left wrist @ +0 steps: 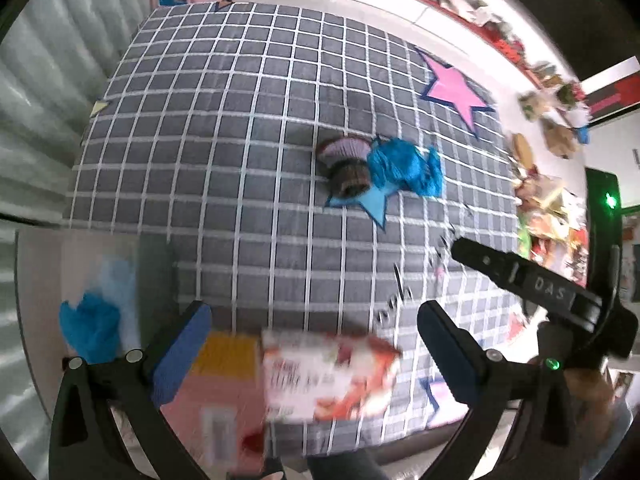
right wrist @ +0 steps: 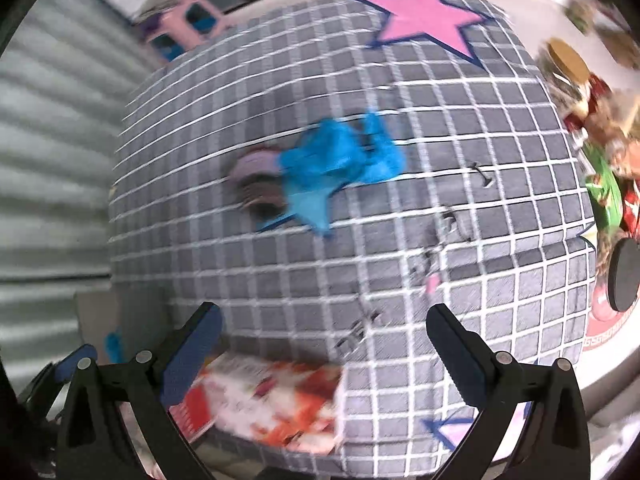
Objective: Organize soft objects
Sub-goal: 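Move both tools out of the box back over the mat, then grasp the brown knit cupcake with the left tool while the right tool grasps the blue tissue, then lift the knit cupcake and blue tissue and carry both over the white box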
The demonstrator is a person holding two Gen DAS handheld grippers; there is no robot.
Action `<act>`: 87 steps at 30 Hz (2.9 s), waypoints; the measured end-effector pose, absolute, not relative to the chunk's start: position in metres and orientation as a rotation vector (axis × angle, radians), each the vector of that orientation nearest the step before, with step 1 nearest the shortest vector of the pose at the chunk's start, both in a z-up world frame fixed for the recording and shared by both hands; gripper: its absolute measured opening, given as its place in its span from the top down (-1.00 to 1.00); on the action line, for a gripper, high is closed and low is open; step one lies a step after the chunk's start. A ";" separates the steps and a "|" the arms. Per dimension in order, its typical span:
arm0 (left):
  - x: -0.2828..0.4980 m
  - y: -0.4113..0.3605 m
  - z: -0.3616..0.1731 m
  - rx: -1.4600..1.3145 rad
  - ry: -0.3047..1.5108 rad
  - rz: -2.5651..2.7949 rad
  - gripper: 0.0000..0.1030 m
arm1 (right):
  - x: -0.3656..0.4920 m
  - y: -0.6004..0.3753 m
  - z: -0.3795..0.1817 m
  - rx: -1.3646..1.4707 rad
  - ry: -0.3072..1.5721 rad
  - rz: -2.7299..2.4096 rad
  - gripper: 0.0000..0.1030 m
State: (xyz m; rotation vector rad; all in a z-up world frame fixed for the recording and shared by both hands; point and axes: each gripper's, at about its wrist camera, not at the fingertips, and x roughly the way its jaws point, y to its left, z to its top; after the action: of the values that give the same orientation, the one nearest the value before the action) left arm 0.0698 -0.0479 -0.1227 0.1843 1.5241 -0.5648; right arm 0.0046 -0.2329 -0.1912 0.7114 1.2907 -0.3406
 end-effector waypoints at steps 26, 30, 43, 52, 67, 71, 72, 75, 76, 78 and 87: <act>0.138 -0.140 -0.260 0.370 1.587 -0.318 -0.99 | 0.130 -0.297 -0.311 0.642 1.426 -0.362 -0.91; 0.137 -0.146 -0.272 0.386 1.596 -0.330 -0.99 | 0.138 -0.280 -0.298 0.530 1.431 -0.365 -0.06; 0.115 -0.192 -0.338 0.458 1.685 -0.308 -1.00 | 0.064 -0.321 -0.273 0.762 1.384 -0.310 0.19; 0.129 -0.189 -0.357 0.400 1.764 -0.325 -0.95 | 0.037 -0.320 -0.269 0.770 1.381 -0.279 -0.11; 0.183 -0.250 -0.310 0.444 1.629 -0.439 0.27 | 0.088 -0.250 -0.287 0.480 1.439 -0.231 0.31; 0.181 -0.241 -0.286 0.424 1.615 -0.443 0.27 | 0.090 -0.267 -0.268 0.510 1.408 -0.233 0.31; 0.178 -0.239 -0.283 0.420 1.611 -0.447 0.27 | 0.087 -0.269 -0.263 0.525 1.397 -0.232 0.31; 0.170 -0.236 -0.265 0.430 1.582 -0.485 0.27 | 0.082 -0.276 -0.248 0.572 1.372 -0.233 0.31; 0.167 -0.236 -0.260 0.436 1.573 -0.494 0.27 | 0.082 -0.279 -0.244 0.573 1.366 -0.234 0.31; 0.150 -0.236 -0.247 0.437 1.555 -0.516 0.27 | 0.082 -0.283 -0.233 0.590 1.354 -0.231 0.31; 0.106 -0.217 -0.186 0.478 1.472 -0.618 0.27 | 0.034 -0.293 -0.197 0.650 1.305 -0.214 0.31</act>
State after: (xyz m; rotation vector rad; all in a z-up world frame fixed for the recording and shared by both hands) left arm 0.1059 -0.2174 -0.1865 0.4779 1.4720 -0.6184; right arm 0.0336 -0.2929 -0.1971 0.6495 1.3047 -0.2140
